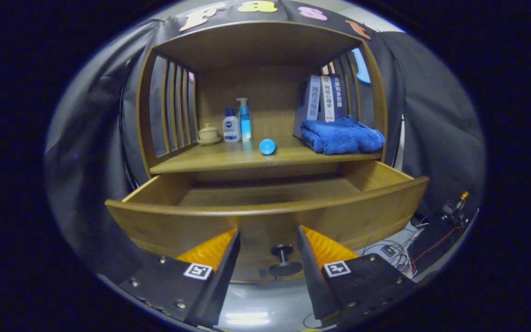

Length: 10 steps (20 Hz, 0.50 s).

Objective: Pull open the drawer, take out the items inside it, and place them on the countertop above the cabinet.

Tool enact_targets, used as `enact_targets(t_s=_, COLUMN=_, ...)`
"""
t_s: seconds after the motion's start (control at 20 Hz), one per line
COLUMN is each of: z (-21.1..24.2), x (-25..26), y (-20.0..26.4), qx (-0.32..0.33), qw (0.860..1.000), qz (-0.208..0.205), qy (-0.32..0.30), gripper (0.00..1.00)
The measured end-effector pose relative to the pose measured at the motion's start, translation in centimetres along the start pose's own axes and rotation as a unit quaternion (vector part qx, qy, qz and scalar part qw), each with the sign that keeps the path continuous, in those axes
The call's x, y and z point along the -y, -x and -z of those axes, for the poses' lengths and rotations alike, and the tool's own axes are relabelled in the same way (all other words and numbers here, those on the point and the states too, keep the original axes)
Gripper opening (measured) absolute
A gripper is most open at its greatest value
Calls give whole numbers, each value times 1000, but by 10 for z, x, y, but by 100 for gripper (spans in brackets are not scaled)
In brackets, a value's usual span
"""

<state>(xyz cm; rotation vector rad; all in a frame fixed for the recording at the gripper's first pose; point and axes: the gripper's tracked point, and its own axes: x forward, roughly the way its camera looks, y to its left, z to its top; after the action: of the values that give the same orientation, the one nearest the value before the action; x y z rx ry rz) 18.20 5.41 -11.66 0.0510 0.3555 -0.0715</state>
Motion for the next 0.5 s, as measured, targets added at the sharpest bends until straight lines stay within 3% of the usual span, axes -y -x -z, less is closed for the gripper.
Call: enact_targets(t_s=0.5, z=-15, x=-1, y=-49, qx=-3, qw=1000, qz=7, qy=-14, gripper=74)
